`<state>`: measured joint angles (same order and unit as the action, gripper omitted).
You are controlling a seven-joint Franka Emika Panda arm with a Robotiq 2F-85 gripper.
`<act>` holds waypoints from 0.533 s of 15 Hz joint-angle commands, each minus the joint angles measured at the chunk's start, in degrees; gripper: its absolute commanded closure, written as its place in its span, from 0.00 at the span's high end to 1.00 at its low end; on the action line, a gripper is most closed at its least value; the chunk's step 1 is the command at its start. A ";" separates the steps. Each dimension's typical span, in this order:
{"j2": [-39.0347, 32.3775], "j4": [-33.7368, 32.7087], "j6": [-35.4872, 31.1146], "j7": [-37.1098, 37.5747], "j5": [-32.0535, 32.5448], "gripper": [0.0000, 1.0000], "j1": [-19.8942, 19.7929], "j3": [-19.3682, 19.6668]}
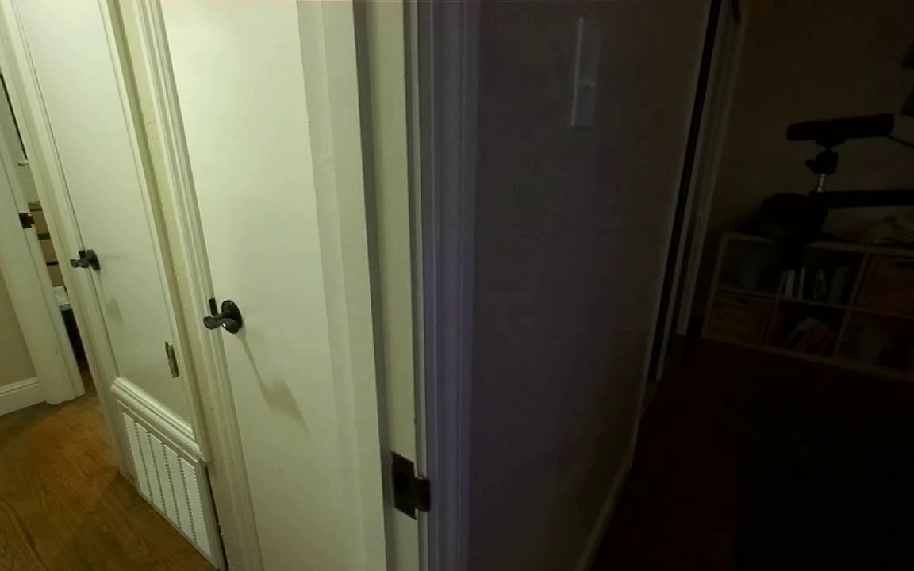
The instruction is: Turn on the light
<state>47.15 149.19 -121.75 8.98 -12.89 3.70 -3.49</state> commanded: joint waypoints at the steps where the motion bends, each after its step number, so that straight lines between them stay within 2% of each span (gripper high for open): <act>1: -2.26 -1.46 0.31 -0.80 0.82 1.00 -0.86 0.38; 8: -10.24 -6.50 -2.60 -2.14 4.80 1.00 -4.17 1.71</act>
<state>41.42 145.66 -122.58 8.14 -10.25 1.15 -2.55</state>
